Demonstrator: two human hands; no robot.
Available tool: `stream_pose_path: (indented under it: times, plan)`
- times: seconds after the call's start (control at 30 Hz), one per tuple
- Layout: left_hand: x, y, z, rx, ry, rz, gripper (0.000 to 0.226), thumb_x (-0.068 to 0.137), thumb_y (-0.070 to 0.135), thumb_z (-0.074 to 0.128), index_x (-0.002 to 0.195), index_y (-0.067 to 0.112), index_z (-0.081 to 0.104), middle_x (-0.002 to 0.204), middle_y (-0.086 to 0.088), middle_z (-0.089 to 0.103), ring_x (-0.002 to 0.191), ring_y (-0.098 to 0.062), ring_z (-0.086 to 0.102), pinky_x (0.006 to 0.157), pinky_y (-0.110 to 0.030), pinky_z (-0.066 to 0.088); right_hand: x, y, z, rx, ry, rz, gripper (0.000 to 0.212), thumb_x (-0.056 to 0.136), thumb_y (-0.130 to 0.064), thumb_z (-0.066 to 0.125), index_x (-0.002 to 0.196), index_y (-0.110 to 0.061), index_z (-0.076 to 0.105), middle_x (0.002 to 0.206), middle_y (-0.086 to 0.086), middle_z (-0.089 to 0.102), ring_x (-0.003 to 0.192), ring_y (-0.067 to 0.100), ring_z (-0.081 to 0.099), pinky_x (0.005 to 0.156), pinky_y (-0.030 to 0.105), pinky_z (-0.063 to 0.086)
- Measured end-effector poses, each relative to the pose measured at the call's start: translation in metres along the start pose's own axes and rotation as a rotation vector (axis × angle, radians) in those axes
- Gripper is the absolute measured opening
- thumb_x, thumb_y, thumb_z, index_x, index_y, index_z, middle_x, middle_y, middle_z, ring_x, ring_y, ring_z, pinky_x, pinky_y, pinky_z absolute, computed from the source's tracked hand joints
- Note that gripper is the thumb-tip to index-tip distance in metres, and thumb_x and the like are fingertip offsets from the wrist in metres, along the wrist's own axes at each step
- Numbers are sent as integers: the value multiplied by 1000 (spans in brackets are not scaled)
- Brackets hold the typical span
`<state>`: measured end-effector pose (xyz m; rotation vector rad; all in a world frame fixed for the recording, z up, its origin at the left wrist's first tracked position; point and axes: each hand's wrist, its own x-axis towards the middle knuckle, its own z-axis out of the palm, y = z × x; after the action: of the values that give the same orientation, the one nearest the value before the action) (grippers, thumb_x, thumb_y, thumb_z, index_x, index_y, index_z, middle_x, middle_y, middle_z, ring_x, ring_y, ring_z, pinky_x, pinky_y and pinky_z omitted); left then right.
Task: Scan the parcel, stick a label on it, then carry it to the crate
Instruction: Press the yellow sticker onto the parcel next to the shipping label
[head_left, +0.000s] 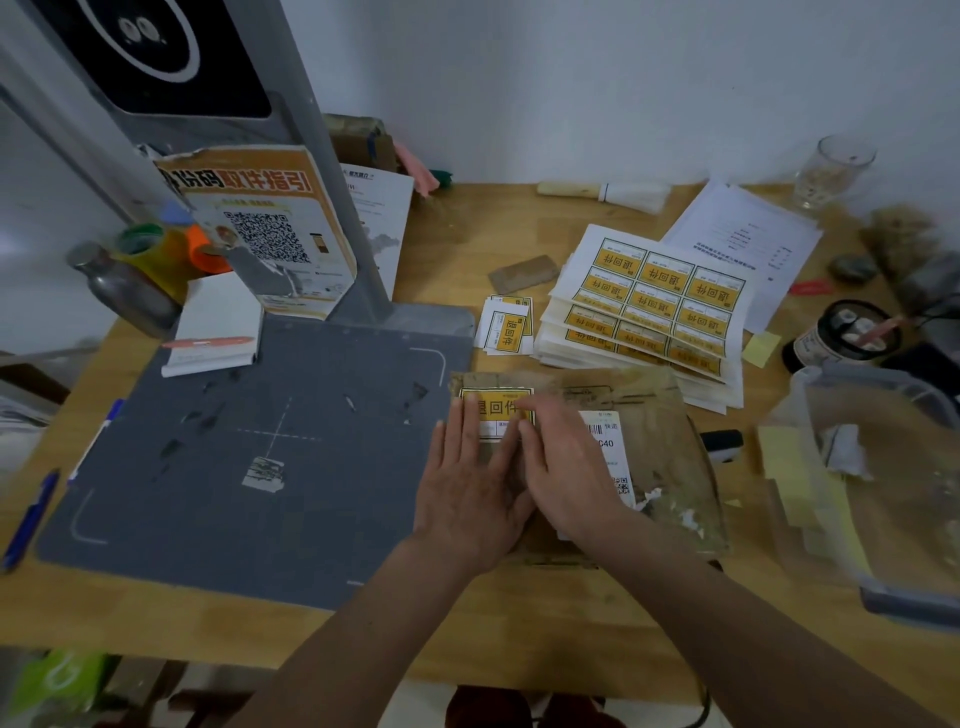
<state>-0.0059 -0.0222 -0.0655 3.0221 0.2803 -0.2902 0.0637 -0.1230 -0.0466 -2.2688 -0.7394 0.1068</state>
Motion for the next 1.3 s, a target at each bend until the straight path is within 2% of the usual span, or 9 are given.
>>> stream_pose_path:
  times: [0.13, 0.37, 0.5, 0.63, 0.8, 0.93, 1.1, 1.2, 1.3]
  plan:
    - [9, -7, -3, 36, 1, -3, 75, 75, 67, -16, 142, 33, -27, 154, -19, -27, 140, -32, -29, 116, -49, -12, 2, -1, 1, 18, 1, 3, 24, 98, -19, 38, 116, -14, 53, 109, 5, 60, 98, 14, 51, 79, 21, 36]
    - [34, -19, -8, 40, -6, -105, 87, 73, 57, -17, 145, 8, -20, 157, -12, -22, 143, -26, -25, 117, -50, -7, 10, -2, 2, 36, -103, 6, 36, 97, -20, 39, 133, -18, 43, 131, 7, 54, 118, 20, 51, 98, 35, 42]
    - [35, -17, -5, -24, 4, -190, 89, 75, 61, -12, 145, 7, -21, 156, -11, -26, 141, -29, -27, 115, -54, -10, 6, 5, 3, -75, -213, -24, 46, 99, -24, 34, 145, -19, 30, 155, 6, 30, 144, 19, 20, 117, 32, 16]
    - [32, -16, -1, -12, 22, -244, 95, 82, 68, 10, 146, 3, -16, 156, -14, -26, 141, -32, -26, 114, -59, -5, -6, 16, 2, -274, -252, -143, 47, 101, -29, 25, 145, -13, 32, 158, 5, 20, 146, 15, 5, 115, 24, -4]
    - [22, -13, 3, 11, 27, -236, 97, 82, 72, 11, 147, 4, -15, 156, -13, -25, 142, -32, -25, 114, -60, -2, -19, 20, -2, -334, -238, -166, 49, 100, -31, 29, 139, -4, 42, 153, 12, 30, 145, 23, 18, 118, 32, 8]
    - [13, -9, -1, -41, 45, -268, 88, 84, 73, 14, 150, 17, -7, 158, -15, -18, 144, -33, -19, 114, -56, -2, -22, 17, -15, -352, -131, -164, 37, 98, -23, 41, 112, -1, 66, 135, 17, 55, 131, 30, 44, 114, 41, 27]
    - [7, -4, -9, -660, 203, -355, 78, 90, 51, 47, 151, 24, 7, 161, -9, 0, 147, -27, 1, 115, -43, 14, -7, 25, -42, -233, 51, 161, 41, 98, -33, 37, 134, -17, 49, 154, 4, 31, 142, 21, 22, 114, 37, 13]
    - [11, -9, -17, -939, 205, -551, 60, 93, 42, 48, 143, 13, 31, 149, -10, 37, 135, -27, 36, 106, -40, 33, -2, 38, -56, -169, 92, 384, 46, 95, -33, 45, 137, -15, 42, 154, 7, 28, 143, 25, 19, 115, 44, 19]
    - [13, -9, -22, -1004, 72, -637, 45, 96, 43, 40, 127, 12, 51, 129, -8, 56, 116, -28, 52, 89, -34, 38, -4, 54, -64, -55, 108, 590, 49, 92, -32, 52, 134, -8, 41, 143, 13, 42, 131, 31, 37, 108, 50, 34]
